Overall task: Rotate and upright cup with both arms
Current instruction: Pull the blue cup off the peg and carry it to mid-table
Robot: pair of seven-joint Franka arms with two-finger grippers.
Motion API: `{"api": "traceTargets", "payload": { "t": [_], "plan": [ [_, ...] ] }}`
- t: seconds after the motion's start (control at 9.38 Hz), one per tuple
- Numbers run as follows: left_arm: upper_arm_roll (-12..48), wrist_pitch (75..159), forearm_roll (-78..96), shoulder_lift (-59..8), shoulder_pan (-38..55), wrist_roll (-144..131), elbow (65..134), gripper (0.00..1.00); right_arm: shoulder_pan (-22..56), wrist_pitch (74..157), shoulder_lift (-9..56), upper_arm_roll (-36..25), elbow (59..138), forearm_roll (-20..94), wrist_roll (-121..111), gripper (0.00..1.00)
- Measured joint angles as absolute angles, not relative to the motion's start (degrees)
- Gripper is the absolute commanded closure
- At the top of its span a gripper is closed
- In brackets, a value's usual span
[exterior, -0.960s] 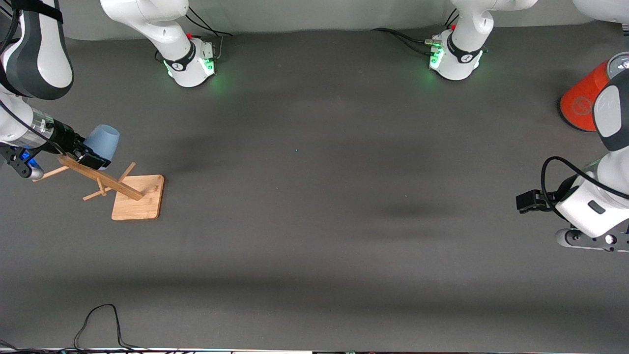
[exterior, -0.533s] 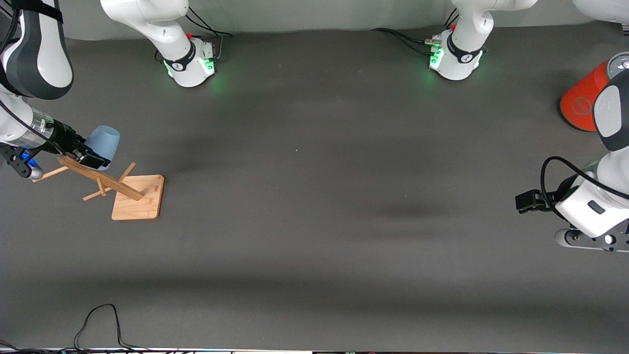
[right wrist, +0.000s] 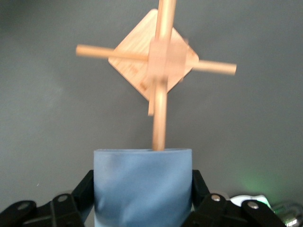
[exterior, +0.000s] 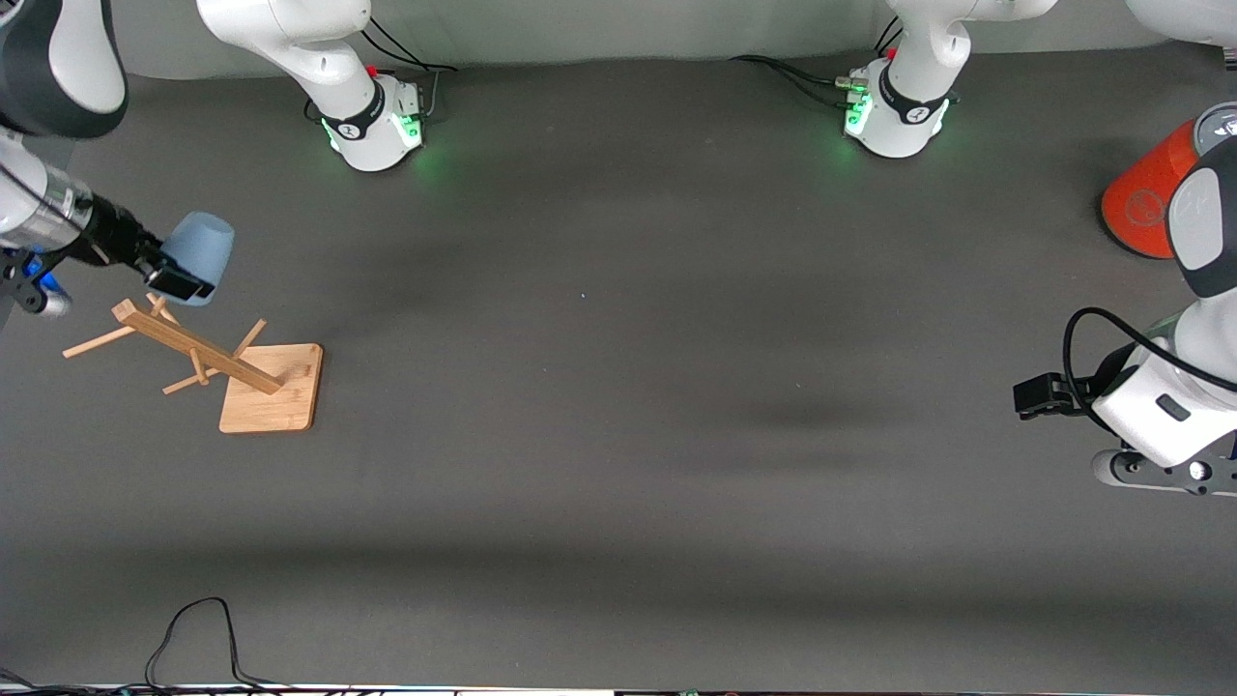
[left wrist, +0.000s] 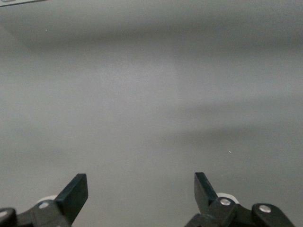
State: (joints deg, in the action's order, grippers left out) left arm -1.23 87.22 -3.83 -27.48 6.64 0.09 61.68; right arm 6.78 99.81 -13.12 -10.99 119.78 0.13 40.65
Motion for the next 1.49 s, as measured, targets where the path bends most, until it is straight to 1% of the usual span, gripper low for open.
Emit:
{"api": "traceTargets", "payload": {
  "t": [0.21, 0.43, 0.53, 0.75, 0.85, 1.07, 1.17, 1.28, 1.49],
  "plan": [
    [-1.23, 87.21, -3.83, -27.49, 6.59, 0.09, 61.69, 0.00, 12.97, 97.00, -15.94, -10.77, 119.80, 0.89, 49.96, 0.53],
    [-1.24, 87.20, -3.81, -27.49, 6.52, 0.09, 61.69, 0.00, 20.43, 96.45, -17.52, -10.66, 119.76, 2.19, 62.45, 0.54],
    [-1.23, 87.19, -3.80, -27.50, 6.48, 0.09, 61.69, 0.00, 25.78, 96.52, -17.62, -10.61, 119.54, 2.33, 70.95, 0.57],
    [-1.23, 87.18, -3.78, -27.51, 6.40, 0.10, 61.70, 0.00, 36.98, 96.90, -15.37, -10.41, 117.01, 2.37, 87.53, 0.57],
    [-1.23, 87.17, -3.78, -27.52, 6.37, 0.10, 61.71, 0.00, 41.35, 97.20, -11.86, -10.28, 113.99, 2.37, 94.65, 0.57],
    [-1.23, 87.16, -3.76, -27.53, 6.34, 0.11, 61.71, 0.00, 48.35, 97.97, -1.54, -10.22, 105.96, 2.39, 107.15, 0.57],
    [-1.23, 87.16, -3.75, -27.53, 6.33, 0.11, 61.71, 0.00, 51.46, 98.64, 4.33, -10.19, 101.72, 2.39, 112.92, 0.57],
    [-1.23, 87.15, -3.75, -27.53, 6.32, 0.11, 61.72, 0.00, 54.56, 99.57, 12.01, -10.17, 96.15, 2.39, 119.62, 0.57],
    [-1.22, 87.14, -3.74, -27.54, 6.32, 0.12, 61.71, 0.00, 57.85, 101.01, 23.51, -10.15, 87.49, 2.39, 128.54, 0.57]
  ]
}}
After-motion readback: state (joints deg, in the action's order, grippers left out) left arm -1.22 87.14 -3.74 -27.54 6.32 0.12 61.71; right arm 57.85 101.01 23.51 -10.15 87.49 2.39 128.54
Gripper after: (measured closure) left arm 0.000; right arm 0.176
